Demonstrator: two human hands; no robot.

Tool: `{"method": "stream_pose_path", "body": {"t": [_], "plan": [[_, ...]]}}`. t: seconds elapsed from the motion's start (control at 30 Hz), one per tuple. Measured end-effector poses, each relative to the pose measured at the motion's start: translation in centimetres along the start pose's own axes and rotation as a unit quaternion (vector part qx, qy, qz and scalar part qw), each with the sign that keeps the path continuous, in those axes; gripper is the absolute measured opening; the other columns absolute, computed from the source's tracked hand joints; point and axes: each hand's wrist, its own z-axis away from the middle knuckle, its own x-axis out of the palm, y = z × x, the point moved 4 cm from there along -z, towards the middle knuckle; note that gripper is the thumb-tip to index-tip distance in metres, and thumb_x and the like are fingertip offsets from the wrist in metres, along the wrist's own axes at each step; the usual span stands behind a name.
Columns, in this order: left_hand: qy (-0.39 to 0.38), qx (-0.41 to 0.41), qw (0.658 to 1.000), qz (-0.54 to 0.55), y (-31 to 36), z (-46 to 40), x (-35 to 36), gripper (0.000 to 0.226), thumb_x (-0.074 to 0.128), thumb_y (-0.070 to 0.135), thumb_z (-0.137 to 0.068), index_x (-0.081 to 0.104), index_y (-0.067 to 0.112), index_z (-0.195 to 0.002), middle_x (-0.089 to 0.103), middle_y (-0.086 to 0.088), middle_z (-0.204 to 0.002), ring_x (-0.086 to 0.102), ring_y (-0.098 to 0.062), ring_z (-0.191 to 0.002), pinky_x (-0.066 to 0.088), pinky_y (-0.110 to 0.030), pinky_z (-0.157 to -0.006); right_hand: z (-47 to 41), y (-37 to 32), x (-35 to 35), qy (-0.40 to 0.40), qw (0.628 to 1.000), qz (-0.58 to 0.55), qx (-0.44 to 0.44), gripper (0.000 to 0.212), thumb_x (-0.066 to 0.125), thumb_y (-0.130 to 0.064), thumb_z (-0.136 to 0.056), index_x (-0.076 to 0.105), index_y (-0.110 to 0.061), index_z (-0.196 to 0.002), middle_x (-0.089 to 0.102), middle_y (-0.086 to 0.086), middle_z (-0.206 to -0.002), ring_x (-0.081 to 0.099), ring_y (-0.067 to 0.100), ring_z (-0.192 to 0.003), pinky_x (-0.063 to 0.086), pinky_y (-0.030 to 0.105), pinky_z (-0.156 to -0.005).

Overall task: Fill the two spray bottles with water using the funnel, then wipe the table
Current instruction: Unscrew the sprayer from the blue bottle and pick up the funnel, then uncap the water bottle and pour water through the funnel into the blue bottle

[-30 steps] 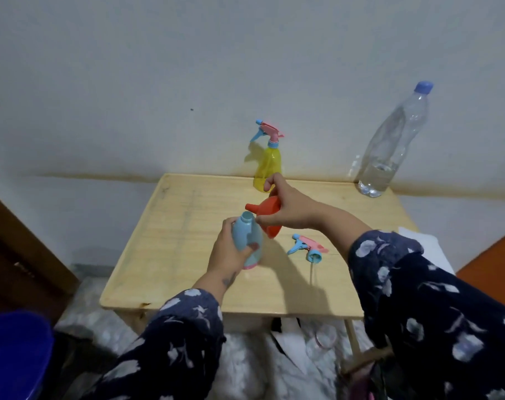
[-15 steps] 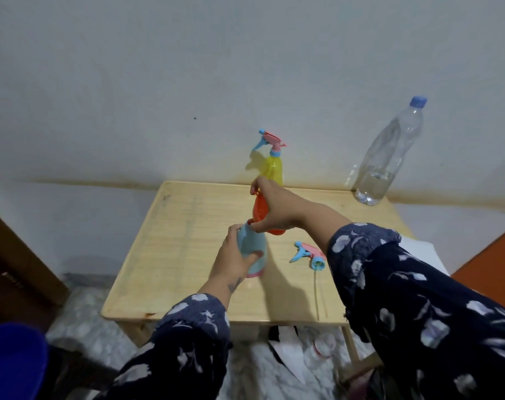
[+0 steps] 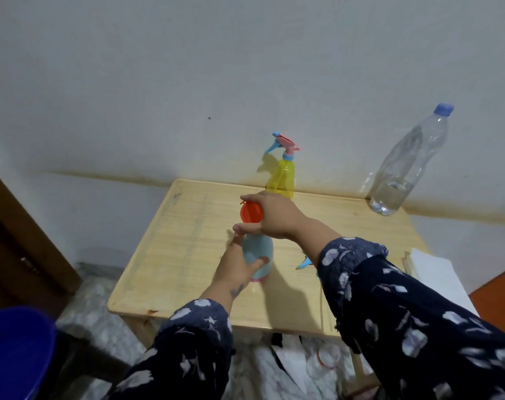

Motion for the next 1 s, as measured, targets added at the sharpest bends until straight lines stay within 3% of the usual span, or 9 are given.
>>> {"method": "stream_pose_path", "body": {"t": [0.17,0.33,0.4,0.47,0.53,0.73,1.0], "plan": [[-0.01,-0.01,1.0,0.0,-0.1,-0.4,0.1,0.083,0.079,0.031,-0.076,0.029,0.027,-0.142,0.054,0.001,-0.132,0.057,-0.022,-0.115,0.051,-0.039,-0.092,0.3,0.2,0.1,0.006,0.999,-0.03,0.013,0.081,0.067,-0.064,-0.072,0.043,-0.026,-0.14,0.051,0.002,-0.134,0.046,0.023,-0.123,0.04,0.035,-0.097],[-0.105,-0.016,0.994,-0.017,0.6,-0.9,-1.6,0.093,0.08,0.012,-0.076,0.021,0.022,-0.147,0.044,0.011,-0.125,0.048,-0.013,-0.108,0.045,-0.012,-0.06,0.5,0.0,-0.1,0.013,0.998,-0.047,0.027,0.08,0.057,-0.07,-0.076,0.04,-0.027,-0.141,0.043,0.001,-0.145,0.039,0.022,-0.133,0.037,0.043,-0.107],[-0.126,-0.014,0.99,-0.069,0.9,-1.8,-4.0,0.082,0.075,0.006,-0.081,0.028,0.019,-0.146,0.042,0.006,-0.135,0.047,-0.017,-0.117,0.046,-0.01,-0.073,0.6,0.3,-0.8,0.032,0.996,-0.061,0.05,0.068,0.048,-0.067,-0.084,0.045,-0.026,-0.139,0.045,0.001,-0.144,0.04,0.022,-0.133,0.035,0.041,-0.108],[-0.111,0.014,0.974,-0.196,1.7,-3.2,-6.9,0.061,0.07,0.013,-0.087,0.041,0.016,-0.141,0.046,-0.004,-0.144,0.047,-0.021,-0.129,0.04,-0.02,-0.096,0.8,1.2,-1.5,0.038,0.993,-0.082,0.08,0.059,0.042,-0.06,-0.091,0.047,-0.024,-0.137,0.047,0.002,-0.143,0.041,0.022,-0.132,0.035,0.04,-0.107],[-0.087,0.027,0.961,-0.262,2.8,-4.8,-9.3,0.048,0.064,0.017,-0.091,0.048,0.015,-0.136,0.051,-0.006,-0.142,0.048,-0.022,-0.13,0.036,-0.03,-0.105,1.2,2.5,-2.1,0.035,0.989,-0.093,0.109,0.054,0.042,-0.054,-0.094,0.049,-0.021,-0.136,0.049,0.003,-0.142,0.044,0.023,-0.131,0.036,0.037,-0.104],[-0.068,0.106,0.942,-0.312,9.8,-7.9,-11.0,0.041,0.057,0.025,-0.095,0.05,0.014,-0.134,0.055,-0.005,-0.136,0.051,-0.023,-0.126,0.037,-0.033,-0.105,3.1,6.9,-4.1,0.004,0.976,-0.061,0.207,0.048,0.053,-0.039,-0.094,0.05,-0.016,-0.136,0.052,0.009,-0.138,0.048,0.023,-0.128,0.037,0.031,-0.101],[-0.163,0.174,0.92,-0.31,17.8,-10.4,-1.5,0.044,0.059,0.028,-0.094,0.05,0.015,-0.134,0.053,-0.006,-0.137,0.051,-0.023,-0.125,0.039,-0.035,-0.106,7.0,14.9,-7.4,-0.009,0.951,-0.039,0.305,0.049,0.055,-0.039,-0.093,0.047,-0.018,-0.136,0.047,0.008,-0.142,0.045,0.024,-0.13,0.035,0.034,-0.106]]}}
